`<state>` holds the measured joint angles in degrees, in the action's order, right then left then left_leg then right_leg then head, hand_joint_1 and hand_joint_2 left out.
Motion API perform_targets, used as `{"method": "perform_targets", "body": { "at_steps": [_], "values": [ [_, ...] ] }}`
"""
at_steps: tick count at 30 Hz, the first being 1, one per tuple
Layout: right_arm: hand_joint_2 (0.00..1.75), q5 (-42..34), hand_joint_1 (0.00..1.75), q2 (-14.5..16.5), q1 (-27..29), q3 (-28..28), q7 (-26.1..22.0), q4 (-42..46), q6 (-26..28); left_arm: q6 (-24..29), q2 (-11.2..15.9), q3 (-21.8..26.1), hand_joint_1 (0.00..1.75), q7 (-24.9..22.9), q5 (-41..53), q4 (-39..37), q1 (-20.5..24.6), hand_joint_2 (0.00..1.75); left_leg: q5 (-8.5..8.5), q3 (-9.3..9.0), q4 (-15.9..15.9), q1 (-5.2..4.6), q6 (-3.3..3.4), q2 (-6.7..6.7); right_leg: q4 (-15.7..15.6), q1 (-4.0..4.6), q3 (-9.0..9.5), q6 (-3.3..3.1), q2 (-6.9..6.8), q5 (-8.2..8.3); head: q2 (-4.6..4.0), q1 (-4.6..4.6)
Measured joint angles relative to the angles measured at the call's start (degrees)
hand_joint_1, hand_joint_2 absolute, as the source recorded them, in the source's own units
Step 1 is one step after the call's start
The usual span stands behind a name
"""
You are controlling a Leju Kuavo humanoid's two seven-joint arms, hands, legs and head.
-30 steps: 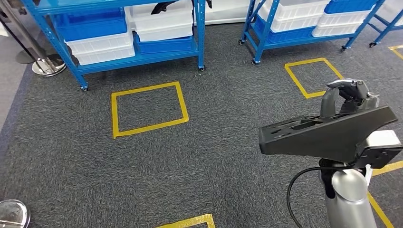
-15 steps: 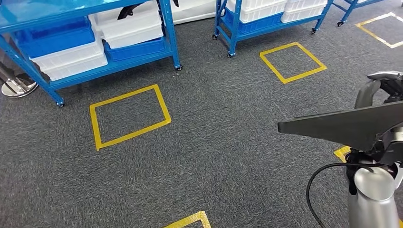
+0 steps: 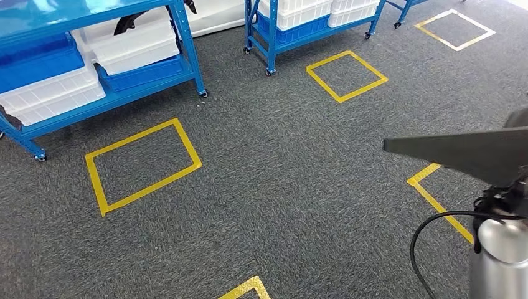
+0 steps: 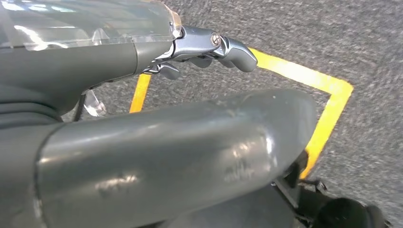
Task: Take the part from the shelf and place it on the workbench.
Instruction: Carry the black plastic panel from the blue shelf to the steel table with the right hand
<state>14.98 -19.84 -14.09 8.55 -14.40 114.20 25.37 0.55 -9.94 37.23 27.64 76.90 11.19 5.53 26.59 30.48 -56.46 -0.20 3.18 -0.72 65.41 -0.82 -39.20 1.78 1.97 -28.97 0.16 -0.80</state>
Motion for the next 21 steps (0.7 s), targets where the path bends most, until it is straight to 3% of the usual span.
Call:
{"method": "perform_targets", "body": {
  "at_steps": [2,3,4,7,9,11,13,14,16,18,19,21],
  "values": [
    [1.75,0.0,1.75,-0.6,0.1,1.5,0.3,0.7,0.7,0.1,0.0,0.0,0.00,0.0,-0.2,0.0,-0.1,0.00,0.07,0.07,-0.1,-0.06,0.04,1.41,6.6,-0.29,-3.01,0.55,-1.17,-2.79,-0.01,-0.09],
    [1.75,0.0,1.75,-0.7,0.4,2.0,0.4,1.0,0.8,0.2,0.0,0.0,0.00,-0.1,-0.2,0.0,-0.2,0.00,0.16,0.07,-0.1,-0.07,-0.01,2.12,7.9,-0.50,-3.57,0.82,-1.39,-2.88,-0.01,-0.09],
    [1.75,0.1,1.75,-0.8,0.7,2.4,0.5,1.2,0.8,0.3,0.0,0.0,0.00,-0.1,-0.3,0.0,-0.2,0.00,0.29,0.05,-0.2,-0.04,-0.15,2.82,7.0,-0.74,-2.97,1.05,-1.63,-1.90,0.00,-0.09],
    [1.75,1.2,1.75,-0.9,1.2,2.9,0.3,1.9,1.1,0.6,0.0,0.0,0.00,-0.2,-0.3,0.0,-0.2,0.00,1.09,0.02,-1.0,-0.02,-1.05,4.71,-3.4,-1.04,2.75,1.36,-3.92,2.58,0.00,-0.09],
    [1.75,1.9,1.75,-0.8,1.8,2.9,-0.3,2.2,1.8,0.8,0.0,0.0,0.00,-0.1,-0.5,0.0,-0.1,0.00,1.65,0.02,-1.5,-0.24,-1.75,5.55,-6.5,-0.71,4.33,0.66,-4.66,3.21,-0.01,0.00],
    [1.75,2.2,1.75,-0.6,2.9,2.9,-1.1,2.5,2.6,0.9,0.1,0.0,0.00,-0.1,-0.7,0.0,-0.1,0.00,1.92,-0.16,-1.6,-0.30,-2.37,6.24,-6.5,-0.48,4.19,-0.32,-3.61,3.25,0.00,0.09],
    [1.75,2.4,1.75,-0.3,4.2,2.9,-2.0,3.1,3.3,1.0,0.1,0.0,0.00,0.0,-0.9,0.0,-0.1,0.00,3.20,0.16,-2.9,-0.01,-3.01,5.05,-6.6,-0.57,4.16,-1.06,-2.78,3.36,0.00,0.13],
    [1.75,2.4,1.75,0.0,4.8,2.9,-2.4,3.5,3.6,1.1,0.1,0.1,0.00,0.1,-1.0,0.0,-0.1,0.00,4.71,1.06,-5.1,0.15,-3.23,3.85,-6.7,-0.64,4.17,-1.43,-2.41,3.43,0.00,0.17],
    [1.75,2.5,1.75,0.7,6.1,2.9,-3.1,4.0,4.1,1.1,0.1,0.1,0.00,0.1,-1.3,0.0,-0.4,0.00,8.42,4.12,-12.1,0.34,-3.40,1.80,-6.7,-0.46,4.12,-1.94,-1.64,3.45,0.01,0.21],
    [1.75,2.6,1.75,1.5,7.3,2.9,-3.5,4.2,4.3,1.2,0.2,0.1,0.00,0.1,-1.4,0.0,-0.7,0.00,10.10,6.90,-17.8,0.35,-3.35,1.30,-6.7,-0.16,4.08,-2.14,-0.54,3.45,0.01,0.19],
    [1.75,2.6,1.75,1.7,7.7,2.9,-3.6,4.2,4.3,1.2,0.2,0.1,0.00,0.1,-1.4,0.0,-0.8,0.00,9.43,7.18,-18.2,0.34,-3.21,1.20,-6.6,-0.04,4.09,-2.18,0.12,3.46,0.01,0.19],
    [1.75,2.7,1.75,2.2,8.3,2.9,-3.8,4.3,4.4,1.4,0.3,0.2,0.00,0.1,-1.6,0.0,-0.9,0.00,5.29,4.70,-12.3,0.25,-2.51,0.06,-6.6,0.09,4.19,-2.19,1.49,3.48,0.01,0.19]
  ]
}}
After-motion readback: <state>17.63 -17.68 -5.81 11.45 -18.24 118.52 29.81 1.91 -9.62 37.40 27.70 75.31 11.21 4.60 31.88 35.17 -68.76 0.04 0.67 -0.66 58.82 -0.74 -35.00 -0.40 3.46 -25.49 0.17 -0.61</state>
